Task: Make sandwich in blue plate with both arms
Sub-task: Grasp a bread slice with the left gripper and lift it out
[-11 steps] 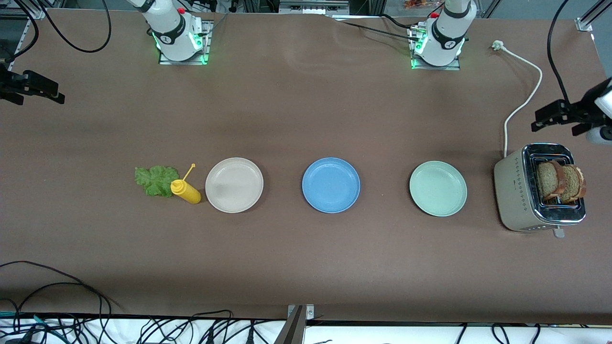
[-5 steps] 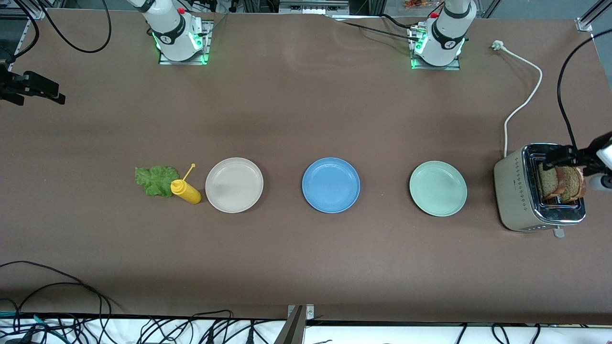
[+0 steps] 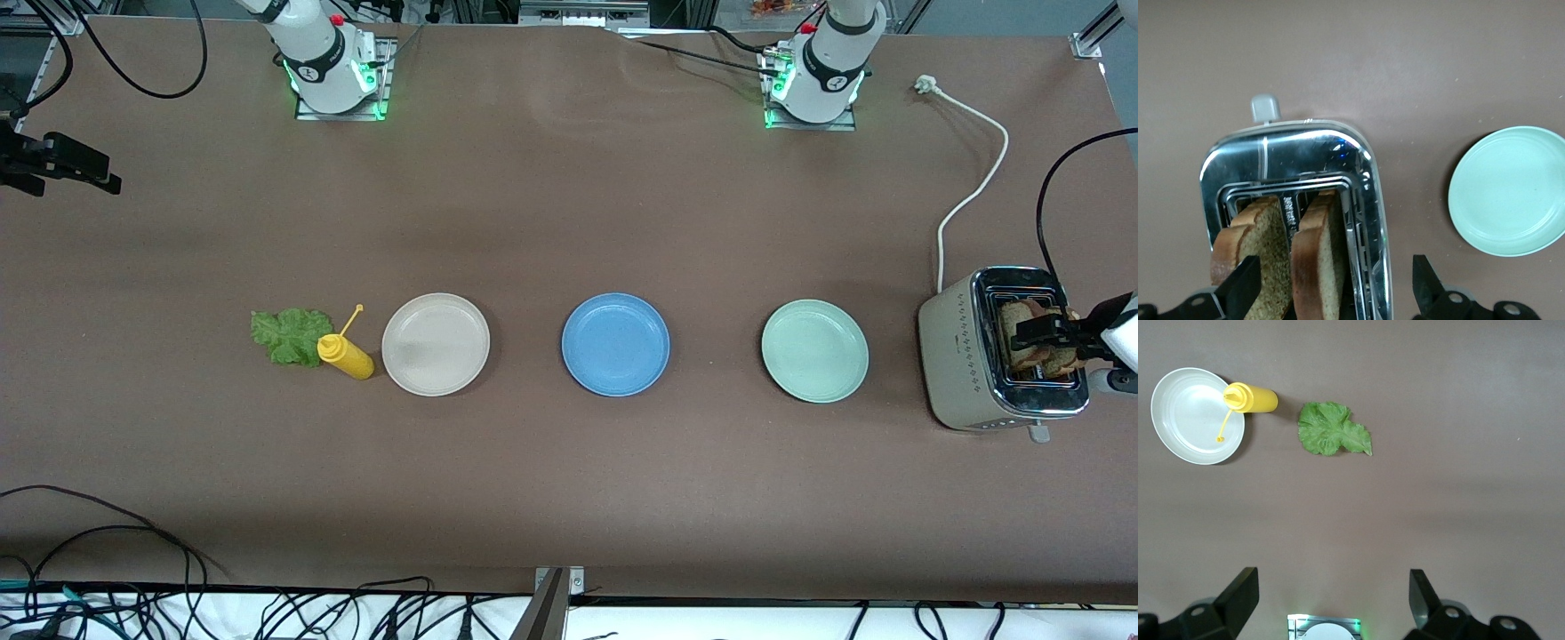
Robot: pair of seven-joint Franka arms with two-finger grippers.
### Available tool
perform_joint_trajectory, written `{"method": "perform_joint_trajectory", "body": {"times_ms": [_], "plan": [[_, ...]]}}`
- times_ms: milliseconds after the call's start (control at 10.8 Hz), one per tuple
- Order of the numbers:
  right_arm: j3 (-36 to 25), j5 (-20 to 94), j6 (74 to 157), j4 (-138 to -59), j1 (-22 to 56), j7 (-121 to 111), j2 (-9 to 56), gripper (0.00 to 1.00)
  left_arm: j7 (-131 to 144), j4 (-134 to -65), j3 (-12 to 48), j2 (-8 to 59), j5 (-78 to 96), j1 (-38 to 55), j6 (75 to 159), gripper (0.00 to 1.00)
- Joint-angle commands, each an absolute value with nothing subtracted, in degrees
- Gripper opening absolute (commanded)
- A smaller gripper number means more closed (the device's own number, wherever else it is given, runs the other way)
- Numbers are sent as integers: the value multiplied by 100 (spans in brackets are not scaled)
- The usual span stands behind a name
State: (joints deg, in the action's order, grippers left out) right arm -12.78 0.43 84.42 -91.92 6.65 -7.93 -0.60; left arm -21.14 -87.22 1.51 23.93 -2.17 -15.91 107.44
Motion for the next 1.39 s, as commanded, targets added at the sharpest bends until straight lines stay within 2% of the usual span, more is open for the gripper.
{"method": "perform_joint_trajectory", "body": {"times_ms": [0,93,186,279,372,929,1301], "plan": [[-1283,-9,8306,-9044,668,-896,-18,100,-2180,-9086,202,2408,-176,-1758,10863,83],[-1283,-9,8306,-9044,668,-896,-18,100,-2206,-9218,202,2408,-167,-1854,10881,69],[-1283,-9,8306,-9044,668,-896,-18,100,-2223,-9237,202,2408,-167,-1881,10872,49],[-1292,-9,8306,-9044,668,-905,-18,100,-2198,-9220,202,2417,-193,-1846,10829,18],[-1283,-9,8280,-9044,668,-905,-26,100,-2136,-9202,211,2417,-254,-1802,10776,0],[-1292,-9,8279,-9044,668,-984,-18,100,-2180,-9018,185,2277,-281,-1872,10250,0],[-1292,-9,8279,-9035,659,-984,-26,100,-2188,-7966,246,2224,-501,-1872,8889,0]]}}
